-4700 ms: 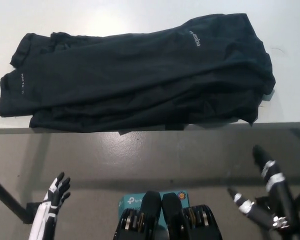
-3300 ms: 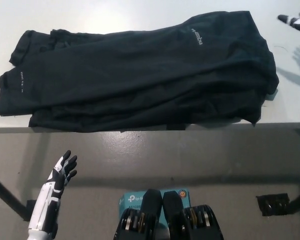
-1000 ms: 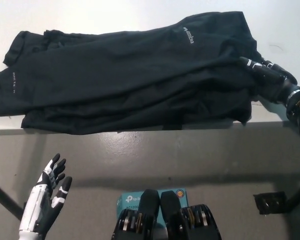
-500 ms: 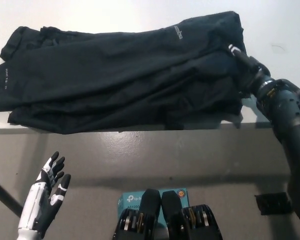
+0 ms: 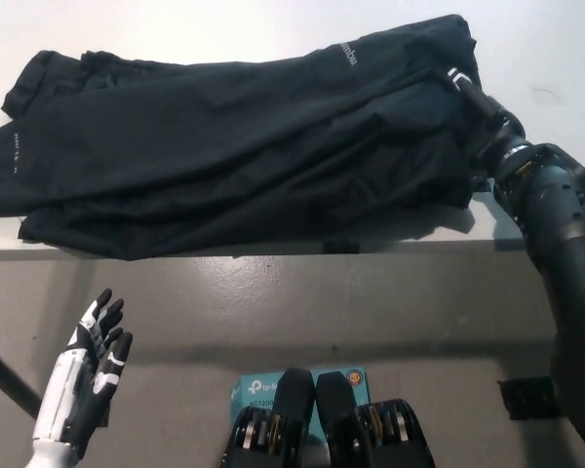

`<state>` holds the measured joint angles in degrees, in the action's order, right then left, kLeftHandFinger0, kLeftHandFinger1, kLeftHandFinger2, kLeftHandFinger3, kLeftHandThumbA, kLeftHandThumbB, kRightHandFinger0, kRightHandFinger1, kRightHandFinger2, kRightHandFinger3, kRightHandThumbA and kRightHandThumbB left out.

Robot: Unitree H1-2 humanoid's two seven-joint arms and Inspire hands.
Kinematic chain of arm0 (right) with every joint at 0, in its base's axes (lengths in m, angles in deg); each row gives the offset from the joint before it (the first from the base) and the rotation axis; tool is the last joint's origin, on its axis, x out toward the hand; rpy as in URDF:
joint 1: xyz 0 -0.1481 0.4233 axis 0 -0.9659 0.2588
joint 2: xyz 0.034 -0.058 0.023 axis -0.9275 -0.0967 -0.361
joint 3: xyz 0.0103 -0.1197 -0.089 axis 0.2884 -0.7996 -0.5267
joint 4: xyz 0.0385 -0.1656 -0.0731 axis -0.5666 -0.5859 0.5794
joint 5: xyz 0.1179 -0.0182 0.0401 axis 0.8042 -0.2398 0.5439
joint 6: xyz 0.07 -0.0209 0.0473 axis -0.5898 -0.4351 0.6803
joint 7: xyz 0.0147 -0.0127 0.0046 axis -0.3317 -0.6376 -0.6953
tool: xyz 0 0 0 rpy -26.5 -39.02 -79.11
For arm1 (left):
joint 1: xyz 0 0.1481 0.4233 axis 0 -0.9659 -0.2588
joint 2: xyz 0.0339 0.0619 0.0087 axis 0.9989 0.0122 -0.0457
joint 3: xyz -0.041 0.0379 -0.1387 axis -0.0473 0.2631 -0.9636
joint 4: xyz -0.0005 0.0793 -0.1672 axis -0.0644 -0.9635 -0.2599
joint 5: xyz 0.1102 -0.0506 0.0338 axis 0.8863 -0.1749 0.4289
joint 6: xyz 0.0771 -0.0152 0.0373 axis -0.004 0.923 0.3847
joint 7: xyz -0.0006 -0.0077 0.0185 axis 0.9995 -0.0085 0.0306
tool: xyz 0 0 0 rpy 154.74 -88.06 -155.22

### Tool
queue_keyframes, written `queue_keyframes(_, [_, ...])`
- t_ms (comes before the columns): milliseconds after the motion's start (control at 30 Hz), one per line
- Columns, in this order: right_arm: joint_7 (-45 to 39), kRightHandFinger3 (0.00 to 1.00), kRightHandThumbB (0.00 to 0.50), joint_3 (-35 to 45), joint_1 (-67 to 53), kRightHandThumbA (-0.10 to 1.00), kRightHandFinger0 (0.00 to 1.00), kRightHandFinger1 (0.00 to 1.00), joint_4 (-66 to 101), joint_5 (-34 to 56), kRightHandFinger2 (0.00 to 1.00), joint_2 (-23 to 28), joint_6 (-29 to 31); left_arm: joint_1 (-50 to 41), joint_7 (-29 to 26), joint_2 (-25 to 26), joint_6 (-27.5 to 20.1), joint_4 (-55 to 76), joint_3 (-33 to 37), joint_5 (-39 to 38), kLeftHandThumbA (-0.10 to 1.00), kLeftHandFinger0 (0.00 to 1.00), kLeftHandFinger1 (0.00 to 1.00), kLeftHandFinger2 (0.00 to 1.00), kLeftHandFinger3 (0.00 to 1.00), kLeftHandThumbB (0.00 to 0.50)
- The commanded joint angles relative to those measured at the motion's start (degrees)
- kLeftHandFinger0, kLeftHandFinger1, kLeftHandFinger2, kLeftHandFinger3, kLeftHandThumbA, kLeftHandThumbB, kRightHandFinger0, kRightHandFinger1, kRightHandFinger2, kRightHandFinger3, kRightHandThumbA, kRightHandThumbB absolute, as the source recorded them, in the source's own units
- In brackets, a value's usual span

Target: The robot grabs the right edges of the black jacket on the table, and folds it in half

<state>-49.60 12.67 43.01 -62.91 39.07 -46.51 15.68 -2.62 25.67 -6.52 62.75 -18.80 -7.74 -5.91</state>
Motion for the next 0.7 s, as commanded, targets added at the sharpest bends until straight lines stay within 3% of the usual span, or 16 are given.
queue_keyframes(0, [0.61, 0.67, 0.1, 1.29, 3.59, -0.1, 0.0, 0.02, 4.46, 3.18, 0.53, 0.71, 3.07, 0.4, 0.41, 0.83, -0.33, 1.02, -0.06, -0.68, 0.81, 1.0, 1.0, 1.0, 1.0, 0.082])
queue_keyframes(33, [0.7, 0.67, 0.099, 1.32, 3.52, -0.1, 0.0, 0.02, 4.7, 3.17, 0.53, 0.65, 2.95, 0.4, 0.41, 0.83, -0.33, 1.02, -0.06, -0.68, 0.81, 1.0, 1.0, 1.0, 1.0, 0.082])
queue_keyframes(67, [0.74, 0.56, 0.081, 1.91, 3.65, -0.1, 0.0, 0.02, 5.25, 3.8, 0.53, 1.22, 2.42, 0.53, 0.55, 0.89, -0.02, 1.15, 0.01, -0.74, 0.83, 1.0, 1.0, 1.0, 1.0, 0.089])
queue_keyframes(100, [0.64, 0.57, 0.069, 2.96, 4.1, -0.1, 0.0, 0.02, 6.28, 4.86, 0.52, 2.79, 1.76, 0.87, 0.85, 0.97, 0.79, 1.44, 0.14, -0.99, 0.83, 1.0, 1.0, 1.0, 1.0, 0.097])
queue_keyframes(133, [0.52, 0.67, 0.066, 3.05, 4.03, -0.1, 0.0, 0.02, 7.02, 4.82, 0.52, 3.07, 1.98, 0.97, 0.9, 0.99, 0.83, 1.5, 0.16, -1.03, 0.83, 1.0, 1.0, 1.0, 1.0, 0.098])
queue_keyframes(167, [0.6, 0.98, 0.081, 3.12, 3.94, -0.1, 0.0, 0.02, 7.28, 4.81, 0.52, 3.01, 1.86, 0.96, 0.93, 1.01, 0.86, 1.53, 0.16, -1.04, 0.83, 1.0, 1.0, 1.0, 1.0, 0.098])
queue_keyframes(300, [1.1, 1.0, 0.071, 3.84, 3.83, -0.1, 0.0, 0.02, 9.33, 5.73, 0.52, 3.44, 0.58, 0.88, 1.11, 1.01, 0.98, 1.89, 0.07, -1.34, 0.82, 1.0, 1.0, 1.0, 1.0, 0.09])
queue_keyframes(367, [0.41, 1.0, 0.095, 3.55, 4.73, -0.1, 0.0, 0.02, 9.69, 5.72, 0.49, 5.42, 0.38, 0.75, 1.12, 1.01, 1.04, 2.1, -0.05, -1.39, 0.81, 1.0, 1.0, 1.0, 1.0, 0.1])
queue_keyframes(500, [-0.21, 1.0, 0.063, 3.03, 6.16, -0.1, 0.0, 0.05, 10.83, 5.84, 0.54, 7.1, 0.56, 0.85, 1.16, 1.05, 1.3, 2.42, 0.01, -0.91, 0.83, 1.0, 1.0, 1.0, 1.0, 0.099])
queue_keyframes(633, [-0.39, 1.0, 0.067, 3.0, 6.78, -0.1, 0.0, 0.06, 10.47, 6.37, 0.54, 7.85, -0.01, 0.88, 1.27, 1.01, 1.29, 2.42, -0.07, -1.17, 0.81, 1.0, 1.0, 1.0, 1.0, 0.091])
queue_keyframes(667, [-0.21, 1.0, 0.095, 3.13, 7.66, -0.1, 0.0, 0.07, 10.82, 6.78, 0.55, 8.26, -0.46, 0.91, 1.35, 1.13, 1.55, 2.59, -0.13, -1.23, 0.82, 1.0, 1.0, 1.0, 1.0, 0.092])
